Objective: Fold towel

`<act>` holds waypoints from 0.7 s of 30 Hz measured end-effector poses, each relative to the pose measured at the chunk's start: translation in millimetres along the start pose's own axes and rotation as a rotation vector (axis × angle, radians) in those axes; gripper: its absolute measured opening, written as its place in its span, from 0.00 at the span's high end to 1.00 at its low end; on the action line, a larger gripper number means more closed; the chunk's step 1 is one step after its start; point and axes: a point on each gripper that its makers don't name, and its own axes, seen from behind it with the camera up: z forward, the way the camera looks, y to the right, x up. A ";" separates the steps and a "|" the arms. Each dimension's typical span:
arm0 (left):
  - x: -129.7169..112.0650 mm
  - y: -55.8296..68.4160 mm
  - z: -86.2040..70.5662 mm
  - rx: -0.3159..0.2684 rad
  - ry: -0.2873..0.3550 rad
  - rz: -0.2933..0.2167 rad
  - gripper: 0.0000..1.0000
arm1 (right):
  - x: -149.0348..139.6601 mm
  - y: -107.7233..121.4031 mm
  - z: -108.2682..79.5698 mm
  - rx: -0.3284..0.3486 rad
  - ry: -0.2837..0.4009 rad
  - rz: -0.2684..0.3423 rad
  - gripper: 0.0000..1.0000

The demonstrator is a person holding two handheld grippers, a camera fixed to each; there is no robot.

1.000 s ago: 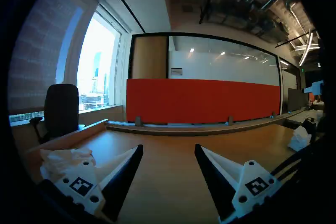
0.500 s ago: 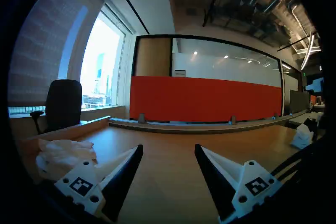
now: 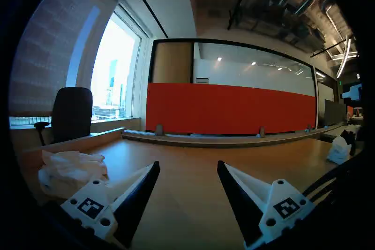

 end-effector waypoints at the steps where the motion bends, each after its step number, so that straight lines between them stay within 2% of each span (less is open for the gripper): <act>1: -0.8 0.1 0.1 0.000 -0.001 0.004 0.09 | -0.8 0.3 0.2 0.000 0.001 0.000 0.10; 14: -12.6 4.1 1.6 -0.003 -0.027 0.050 0.09 | -11.5 0.3 4.7 0.007 -0.007 0.002 0.10; 21: -13.1 4.1 3.2 -0.005 -0.029 0.051 0.09 | -11.1 0.3 6.1 0.013 -0.006 0.003 0.10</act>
